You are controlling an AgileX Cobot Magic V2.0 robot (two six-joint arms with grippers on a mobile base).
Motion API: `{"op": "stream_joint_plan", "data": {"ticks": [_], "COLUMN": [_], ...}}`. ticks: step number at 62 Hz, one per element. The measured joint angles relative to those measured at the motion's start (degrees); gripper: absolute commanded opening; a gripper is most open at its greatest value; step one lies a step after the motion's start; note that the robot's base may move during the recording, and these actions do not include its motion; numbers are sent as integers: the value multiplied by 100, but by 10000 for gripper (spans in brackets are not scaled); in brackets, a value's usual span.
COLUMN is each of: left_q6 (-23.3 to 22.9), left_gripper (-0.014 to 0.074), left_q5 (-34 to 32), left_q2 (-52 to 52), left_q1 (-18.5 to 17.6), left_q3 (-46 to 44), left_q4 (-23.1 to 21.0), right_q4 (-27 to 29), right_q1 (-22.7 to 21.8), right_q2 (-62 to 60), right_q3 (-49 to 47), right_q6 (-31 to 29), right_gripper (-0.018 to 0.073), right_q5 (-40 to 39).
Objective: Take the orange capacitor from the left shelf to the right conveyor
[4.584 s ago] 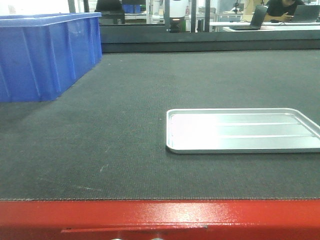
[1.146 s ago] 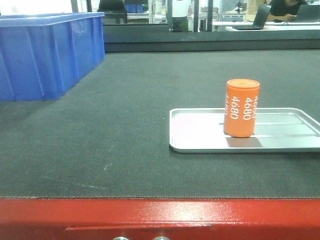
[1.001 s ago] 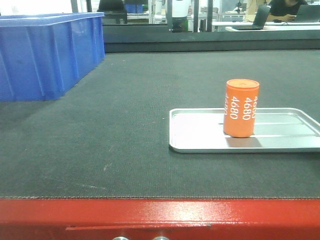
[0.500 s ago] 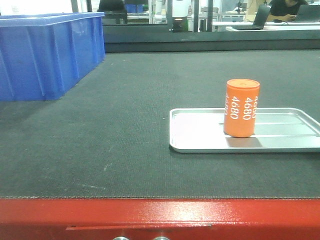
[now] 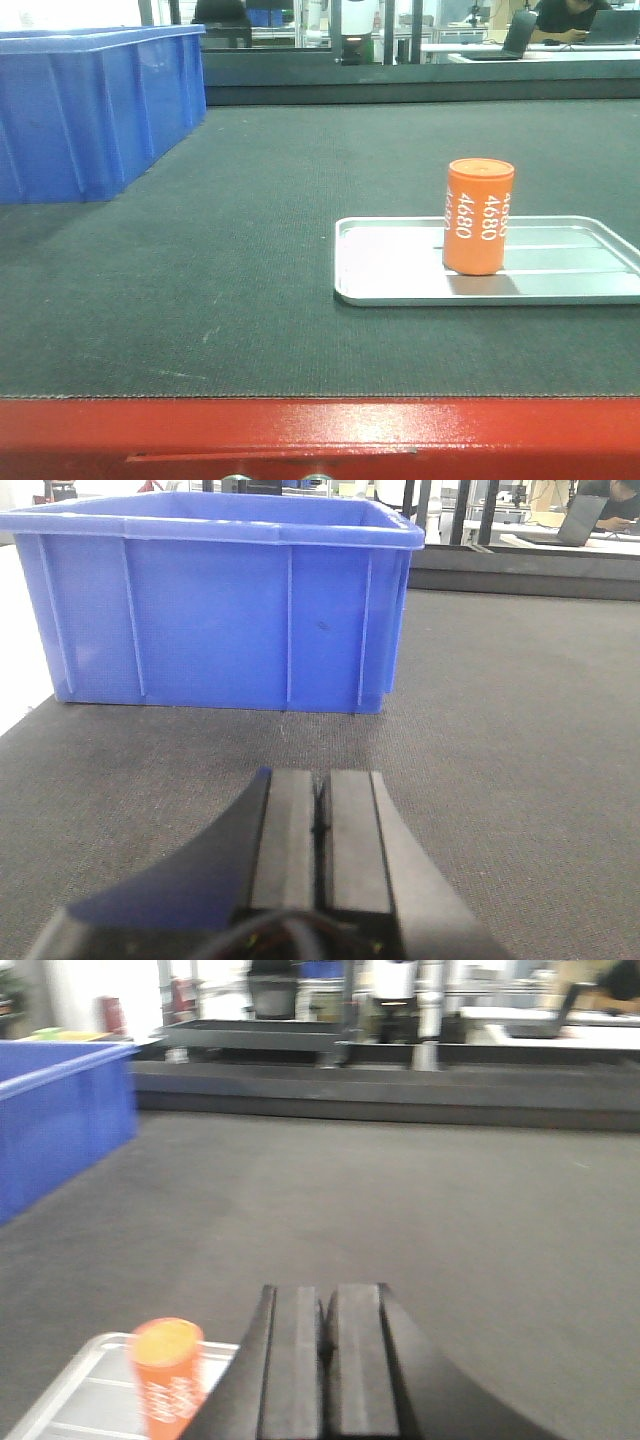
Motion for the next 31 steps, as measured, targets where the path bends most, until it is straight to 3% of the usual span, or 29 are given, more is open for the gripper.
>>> {"op": "stream_joint_plan", "data": {"ticks": [12,22,31], "left_q6": [0,9,9], "left_gripper": [-127,-127,-127], "left_q5": [0,10,10], "left_q2": [0,0,0], "left_q1": [0,0,0], "left_q3": [0,0,0], "left_q4": [0,-10,-10], "right_q4": [130,192,384], "right_q1": [-625,-749,-749], "right_q2": [-1127,-1609,-1619], "right_q3": [1151,1960,2090], "right_q6": [0,-9,-9], "right_gripper": [37,37,37], "right_q5": [9,-39,-105]}}
